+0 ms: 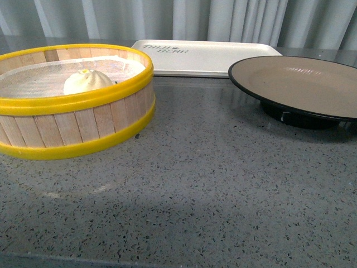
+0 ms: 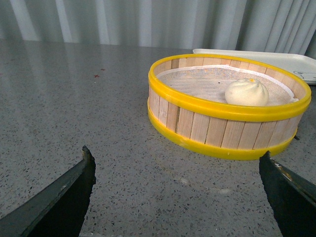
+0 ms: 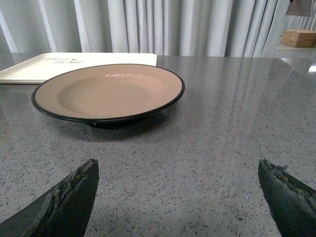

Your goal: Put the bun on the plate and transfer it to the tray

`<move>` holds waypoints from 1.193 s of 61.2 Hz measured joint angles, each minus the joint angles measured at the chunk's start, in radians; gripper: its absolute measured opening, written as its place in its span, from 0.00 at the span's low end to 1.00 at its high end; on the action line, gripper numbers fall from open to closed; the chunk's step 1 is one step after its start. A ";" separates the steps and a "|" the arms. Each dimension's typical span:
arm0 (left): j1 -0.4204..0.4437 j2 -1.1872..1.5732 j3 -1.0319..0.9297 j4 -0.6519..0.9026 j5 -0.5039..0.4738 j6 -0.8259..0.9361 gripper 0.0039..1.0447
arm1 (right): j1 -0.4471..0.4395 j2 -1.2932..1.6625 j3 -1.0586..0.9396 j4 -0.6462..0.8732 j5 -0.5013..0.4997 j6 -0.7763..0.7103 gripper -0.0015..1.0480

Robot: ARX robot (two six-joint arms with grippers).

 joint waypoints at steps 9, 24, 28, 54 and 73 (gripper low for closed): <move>0.000 0.000 0.000 0.000 0.000 0.000 0.94 | 0.000 0.000 0.000 0.000 0.000 0.000 0.92; 0.000 0.000 0.000 0.000 0.000 0.000 0.94 | 0.000 0.000 0.000 0.000 0.000 0.000 0.92; 0.000 0.000 0.000 0.000 0.000 0.000 0.94 | 0.000 0.000 0.000 0.000 0.000 0.000 0.92; 0.000 0.000 0.000 0.000 0.000 0.000 0.94 | 0.000 0.000 0.000 0.000 0.000 0.000 0.92; 0.163 0.351 0.265 -0.399 0.273 0.011 0.94 | 0.001 0.000 0.000 0.000 0.000 0.000 0.92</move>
